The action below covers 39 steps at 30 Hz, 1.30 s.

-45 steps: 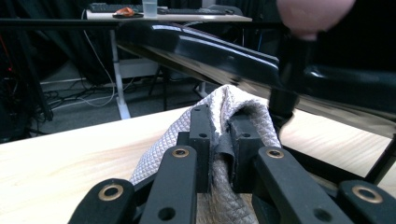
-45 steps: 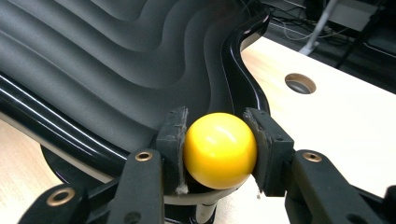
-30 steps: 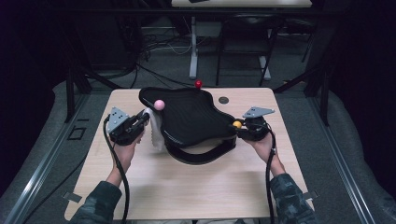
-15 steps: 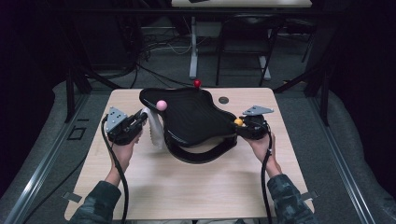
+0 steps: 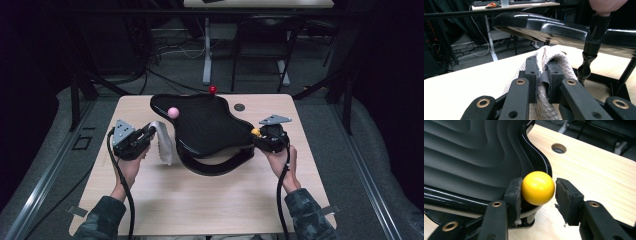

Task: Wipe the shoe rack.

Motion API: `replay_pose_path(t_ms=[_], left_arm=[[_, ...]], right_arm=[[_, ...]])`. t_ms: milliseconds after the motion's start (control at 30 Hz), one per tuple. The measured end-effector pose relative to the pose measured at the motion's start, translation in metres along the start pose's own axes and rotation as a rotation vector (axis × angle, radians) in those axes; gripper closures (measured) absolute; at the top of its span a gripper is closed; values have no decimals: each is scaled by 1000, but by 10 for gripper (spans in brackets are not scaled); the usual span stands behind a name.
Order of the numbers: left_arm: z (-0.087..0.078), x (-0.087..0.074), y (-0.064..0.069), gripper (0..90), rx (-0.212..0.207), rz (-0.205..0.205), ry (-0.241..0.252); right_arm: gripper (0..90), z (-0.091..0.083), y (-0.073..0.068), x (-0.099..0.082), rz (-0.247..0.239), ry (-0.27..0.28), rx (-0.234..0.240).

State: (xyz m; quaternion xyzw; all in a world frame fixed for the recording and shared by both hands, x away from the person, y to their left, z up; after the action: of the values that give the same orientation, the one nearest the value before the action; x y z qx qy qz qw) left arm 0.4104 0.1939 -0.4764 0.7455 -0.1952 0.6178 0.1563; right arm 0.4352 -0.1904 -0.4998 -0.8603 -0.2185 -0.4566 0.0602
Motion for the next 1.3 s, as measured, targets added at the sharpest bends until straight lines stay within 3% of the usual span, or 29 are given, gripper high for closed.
replay_pose_path(t_ms=[200, 300, 533, 700, 767, 833, 1000, 1133, 1300], left_arm=[[1, -4, -1, 824, -4, 1, -17], [1, -6, 0, 823, -9, 3, -26], [-2, -12, -2, 823, -10, -5, -42], [-7, -13, -5, 823, -3, -15, -45], [-9, -13, -6, 823, -1, -16, -48], [-9, -13, -6, 823, 1, -18, -48], [-7, -15, -3, 823, -14, -21, -56], [-7, -16, -3, 823, -19, -23, -58], [-7, -17, -3, 823, -20, -27, -62]], right_arm=[[509, -12, 0, -1, 17, -47, -16], [584, -13, -2, -3, 15, -46, 11], [604, -6, 2, 0, 3, -28, -8], [619, 4, 10, 6, 21, -16, -23], [538, 5, 10, 8, 29, -19, -45], [508, 4, 8, 11, 42, -15, -37], [557, 12, 9, 11, 64, -30, -71], [593, 18, 9, 12, 40, -26, -66], [596, 24, 21, 14, 30, -12, -31]])
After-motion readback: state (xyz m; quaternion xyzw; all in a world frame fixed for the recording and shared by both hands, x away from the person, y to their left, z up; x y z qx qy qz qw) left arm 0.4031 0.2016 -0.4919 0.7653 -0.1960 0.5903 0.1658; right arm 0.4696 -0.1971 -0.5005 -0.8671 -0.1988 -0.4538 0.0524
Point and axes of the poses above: each handheld gripper's, and its own axes: z roughly forward along the jaws, x roughly out of its top, y roughly to its right, the point moved 5 cm from there along z, roughly forward along the jaws, and after that the axes turned 3 degrees about y, right-handed, at the moved point
